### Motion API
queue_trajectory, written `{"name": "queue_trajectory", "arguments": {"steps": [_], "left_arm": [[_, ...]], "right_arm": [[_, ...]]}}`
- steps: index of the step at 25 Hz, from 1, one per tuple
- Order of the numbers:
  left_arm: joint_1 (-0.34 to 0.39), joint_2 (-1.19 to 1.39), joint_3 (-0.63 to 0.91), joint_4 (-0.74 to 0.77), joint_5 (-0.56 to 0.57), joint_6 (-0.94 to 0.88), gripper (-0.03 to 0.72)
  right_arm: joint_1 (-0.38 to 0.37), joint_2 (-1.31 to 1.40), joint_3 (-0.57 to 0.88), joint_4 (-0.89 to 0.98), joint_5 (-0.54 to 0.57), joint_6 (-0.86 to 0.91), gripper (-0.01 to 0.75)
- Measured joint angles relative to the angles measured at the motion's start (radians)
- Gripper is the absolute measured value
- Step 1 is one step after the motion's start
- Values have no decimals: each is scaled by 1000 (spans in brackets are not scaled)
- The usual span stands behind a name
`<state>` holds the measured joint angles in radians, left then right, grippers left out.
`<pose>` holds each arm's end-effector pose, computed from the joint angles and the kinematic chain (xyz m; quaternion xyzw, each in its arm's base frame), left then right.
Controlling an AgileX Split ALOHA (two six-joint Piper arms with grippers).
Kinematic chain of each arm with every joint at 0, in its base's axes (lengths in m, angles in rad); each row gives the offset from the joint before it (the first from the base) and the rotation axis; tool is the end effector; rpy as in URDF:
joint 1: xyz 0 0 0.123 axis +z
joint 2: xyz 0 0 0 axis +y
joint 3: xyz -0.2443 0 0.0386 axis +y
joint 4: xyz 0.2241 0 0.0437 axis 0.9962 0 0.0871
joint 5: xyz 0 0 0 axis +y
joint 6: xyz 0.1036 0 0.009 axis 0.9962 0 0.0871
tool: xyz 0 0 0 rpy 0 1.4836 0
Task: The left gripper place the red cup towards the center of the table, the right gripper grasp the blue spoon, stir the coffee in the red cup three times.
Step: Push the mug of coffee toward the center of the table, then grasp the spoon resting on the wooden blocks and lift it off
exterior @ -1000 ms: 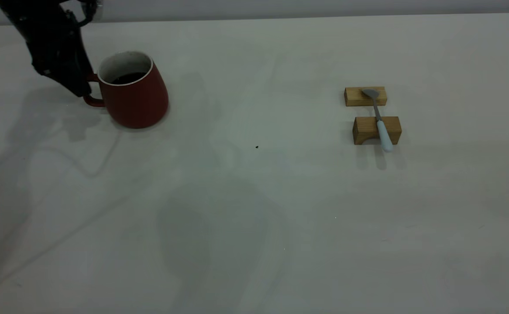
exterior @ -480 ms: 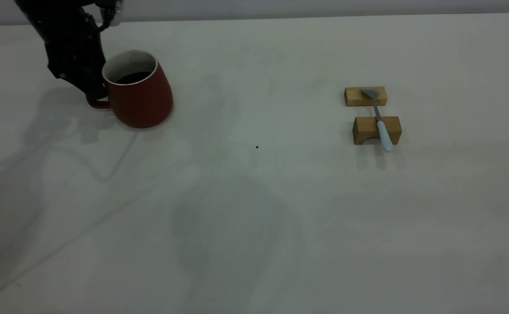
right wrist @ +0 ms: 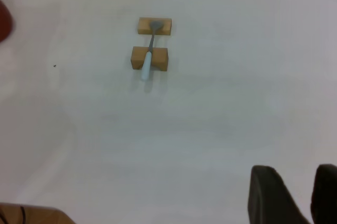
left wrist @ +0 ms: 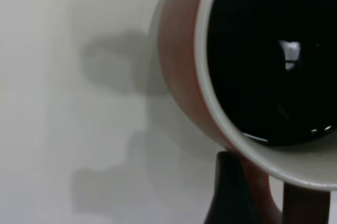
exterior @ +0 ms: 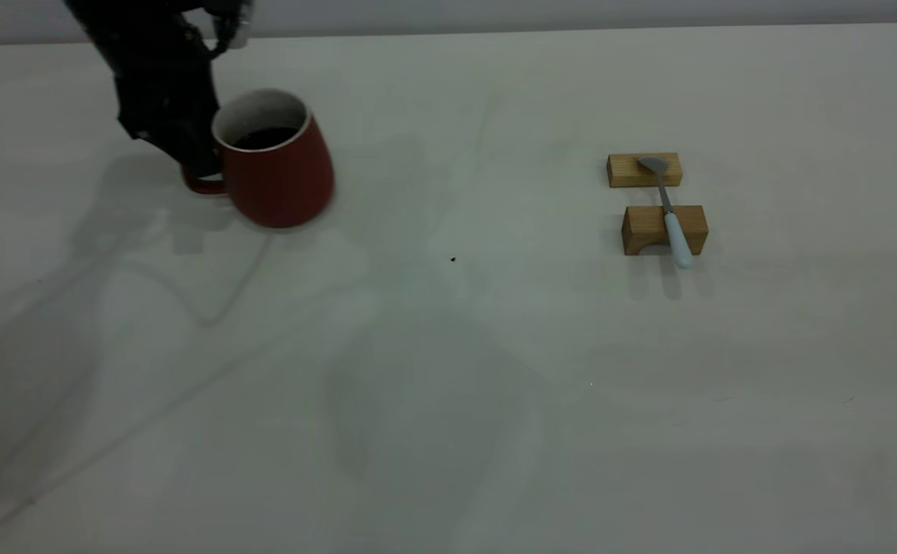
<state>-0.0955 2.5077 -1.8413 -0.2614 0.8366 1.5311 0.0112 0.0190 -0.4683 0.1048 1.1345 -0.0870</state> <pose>0.4364 -0.0619 0.0319 0.6635 0.7370 -0.0273 0.1257 0.0249 0.0101 0.2448 -0.0459 0.8816 0.0346 0.4684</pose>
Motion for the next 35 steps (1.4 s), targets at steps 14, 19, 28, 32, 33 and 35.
{"name": "queue_trajectory", "arguments": {"steps": [14,19,28,32,33,35], "left_arm": [[-204,77,-1,-4,-108,-105,558],[-243,82,-1,-11,-133,-130,558],[-243,-12,-1,31,-70,-201,558],[-243,-95,-1,55,0,-235,558],[-243,-119,-1,69,32,-262,558],[-243,-196,-1,117,97,-343,558]], "right_arm": [[0,0,0,0,0,0,237],[0,0,0,0,0,0,237],[0,0,0,0,0,0,237],[0,0,0,0,0,0,237],[0,0,0,0,0,0,237],[0,0,0,0,0,0,237]]}}
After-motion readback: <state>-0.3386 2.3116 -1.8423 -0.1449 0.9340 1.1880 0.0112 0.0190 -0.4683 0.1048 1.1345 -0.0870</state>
